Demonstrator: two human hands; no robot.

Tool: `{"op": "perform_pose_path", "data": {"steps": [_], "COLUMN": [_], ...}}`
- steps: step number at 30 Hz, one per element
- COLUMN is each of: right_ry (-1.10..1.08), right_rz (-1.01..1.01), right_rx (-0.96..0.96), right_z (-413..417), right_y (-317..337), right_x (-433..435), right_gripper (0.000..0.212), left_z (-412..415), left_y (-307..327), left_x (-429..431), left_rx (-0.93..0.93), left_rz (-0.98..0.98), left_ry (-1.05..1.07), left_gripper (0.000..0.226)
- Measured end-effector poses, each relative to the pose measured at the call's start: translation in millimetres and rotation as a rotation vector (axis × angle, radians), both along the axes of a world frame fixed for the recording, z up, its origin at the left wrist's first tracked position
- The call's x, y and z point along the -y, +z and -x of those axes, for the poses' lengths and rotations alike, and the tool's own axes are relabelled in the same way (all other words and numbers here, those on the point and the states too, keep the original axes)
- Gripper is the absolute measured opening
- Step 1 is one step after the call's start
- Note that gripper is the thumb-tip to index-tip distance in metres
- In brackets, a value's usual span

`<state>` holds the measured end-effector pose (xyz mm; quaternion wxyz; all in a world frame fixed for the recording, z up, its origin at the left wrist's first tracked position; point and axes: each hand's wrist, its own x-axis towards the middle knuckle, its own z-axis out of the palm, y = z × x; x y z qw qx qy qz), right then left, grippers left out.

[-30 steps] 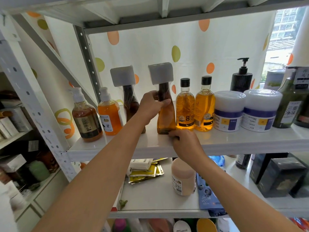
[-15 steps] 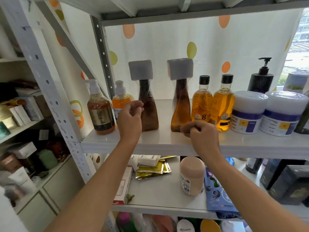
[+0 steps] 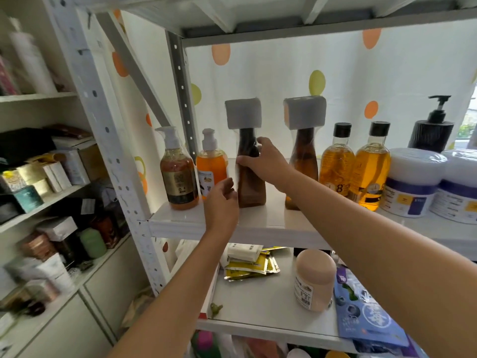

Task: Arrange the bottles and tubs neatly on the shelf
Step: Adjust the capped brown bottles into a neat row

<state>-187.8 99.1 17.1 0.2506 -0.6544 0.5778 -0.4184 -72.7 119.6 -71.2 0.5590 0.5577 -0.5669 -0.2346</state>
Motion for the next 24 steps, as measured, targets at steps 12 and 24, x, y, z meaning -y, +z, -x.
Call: {"op": "perform_pose_path", "data": {"steps": [12,24], "right_ry": [-0.174,-0.105], "right_rz": [0.115,0.038], "right_rx": [0.012,0.212], "right_z": [-9.6,12.3], "right_y": [-26.4,-88.6], "right_x": [-11.3,-85.6], "right_gripper": [0.042,0.040], "left_z": [10.9,27.6], "left_y": [11.9,14.9], "left_x": [10.0,11.4], "left_rx": [0.203,0.103], "left_rz": [-0.080,-0.132], "left_ry": [-0.236,-0.278], "left_gripper": [0.050,0.068]}}
